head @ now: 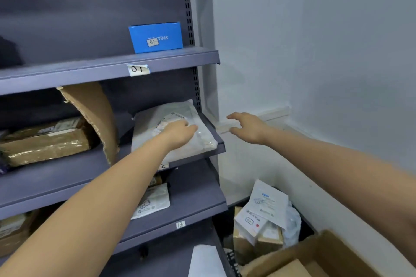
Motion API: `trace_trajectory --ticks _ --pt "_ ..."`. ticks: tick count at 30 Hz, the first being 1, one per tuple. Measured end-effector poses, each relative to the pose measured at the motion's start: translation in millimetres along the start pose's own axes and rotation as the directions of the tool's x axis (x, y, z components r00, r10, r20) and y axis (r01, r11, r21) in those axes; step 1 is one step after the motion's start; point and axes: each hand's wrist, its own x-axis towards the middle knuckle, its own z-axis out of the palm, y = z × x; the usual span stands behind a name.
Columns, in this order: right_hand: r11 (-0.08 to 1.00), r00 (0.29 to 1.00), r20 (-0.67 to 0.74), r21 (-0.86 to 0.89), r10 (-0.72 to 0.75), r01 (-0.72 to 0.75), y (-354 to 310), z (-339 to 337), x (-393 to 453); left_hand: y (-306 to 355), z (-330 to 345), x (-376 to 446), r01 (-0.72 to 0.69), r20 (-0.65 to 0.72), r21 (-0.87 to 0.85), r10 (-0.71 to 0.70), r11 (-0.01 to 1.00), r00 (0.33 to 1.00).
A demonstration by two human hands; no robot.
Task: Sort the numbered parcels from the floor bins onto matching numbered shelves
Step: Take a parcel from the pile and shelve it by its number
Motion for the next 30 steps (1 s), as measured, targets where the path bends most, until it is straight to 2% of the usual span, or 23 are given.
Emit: trace_trajectory --ticks 6,11,16,19,23,27,30 --pt "0.997 0.998 -0.052 -0.071 0.026 -0.03 46 -25 -58 63 43 -18 -0.225 -0.005 0.02 0.225 0.974 0.974" --pt "0.989 0.994 -0.055 -0.113 0.09 -0.095 95 -29 -109 109 95 -15 -0.368 0.066 0.032 0.365 0.929 0.929" --pt "0.97 0.976 -0.036 -0.104 0.217 -0.219 146 -9 -156 138 163 -5 -0.459 0.171 0.023 0.449 0.888 0.877" --pt "0.943 0.948 -0.026 -0.093 0.318 -0.319 176 17 -182 148 210 3 -0.537 0.275 0.03 0.51 0.843 0.815" --pt "0.862 0.862 -0.009 -0.011 0.506 -0.506 211 58 -219 155 276 5 -0.617 0.448 -0.02 0.559 0.787 0.698" --pt "0.708 0.711 0.056 0.066 0.701 -0.704 237 98 -257 159 337 4 -0.695 0.596 -0.045 0.578 0.718 0.558" --pt "0.593 0.6 0.057 0.103 0.798 -0.799 250 122 -285 165 378 4 -0.722 0.686 -0.111 0.579 0.683 0.442"
